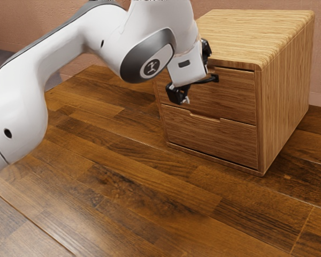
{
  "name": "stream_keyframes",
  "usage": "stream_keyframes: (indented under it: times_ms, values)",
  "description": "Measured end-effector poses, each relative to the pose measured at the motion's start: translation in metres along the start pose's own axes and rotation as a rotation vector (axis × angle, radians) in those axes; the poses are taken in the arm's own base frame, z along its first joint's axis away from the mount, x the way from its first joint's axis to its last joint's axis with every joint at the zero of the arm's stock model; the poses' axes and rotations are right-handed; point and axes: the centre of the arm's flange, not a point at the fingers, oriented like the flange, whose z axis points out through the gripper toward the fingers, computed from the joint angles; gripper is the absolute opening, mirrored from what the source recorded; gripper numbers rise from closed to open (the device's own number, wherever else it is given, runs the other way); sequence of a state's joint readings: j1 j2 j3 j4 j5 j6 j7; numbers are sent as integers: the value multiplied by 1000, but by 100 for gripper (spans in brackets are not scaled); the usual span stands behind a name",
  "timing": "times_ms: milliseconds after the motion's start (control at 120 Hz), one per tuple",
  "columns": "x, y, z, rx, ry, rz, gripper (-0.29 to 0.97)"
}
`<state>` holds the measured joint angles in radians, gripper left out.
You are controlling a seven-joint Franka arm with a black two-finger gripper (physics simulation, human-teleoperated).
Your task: Pull the drawer handle with one arm to open the drawer
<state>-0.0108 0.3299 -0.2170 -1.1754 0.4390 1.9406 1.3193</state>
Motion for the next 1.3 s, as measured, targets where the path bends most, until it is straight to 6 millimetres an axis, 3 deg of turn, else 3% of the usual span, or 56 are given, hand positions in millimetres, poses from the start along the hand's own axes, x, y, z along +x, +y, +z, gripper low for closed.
stream_keyframes:
  times_ms: [400,475,592,633,683,725,792,833,892,933,992,1042,1100,1142,1233,1300]
  values:
    - [-32,10,27,-60,-54,-36,65]
    - [-31,12,29,-69,-57,-35,72]
    - [-34,16,34,-84,-60,-37,70]
    - [-34,24,24,-91,-63,-33,62]
    - [-32,40,-3,-94,-67,-24,34]
    - [-36,53,-25,-96,-73,-24,22]
    - [-51,76,-49,-119,-89,-39,30]
    - [-69,95,-78,-122,-89,-68,38]
    - [-138,130,-146,-97,-113,-189,46]
    - [-165,150,-184,-83,-122,-246,51]
    - [-174,163,-213,-88,-94,-286,55]
    - [-161,168,-232,-104,-52,-298,58]
    - [-136,170,-238,-140,-11,-292,60]
    - [-130,172,-235,-181,48,-321,62]
    - [-116,171,-213,-302,129,-414,64]
    - [-103,162,-177,-402,133,-468,64]
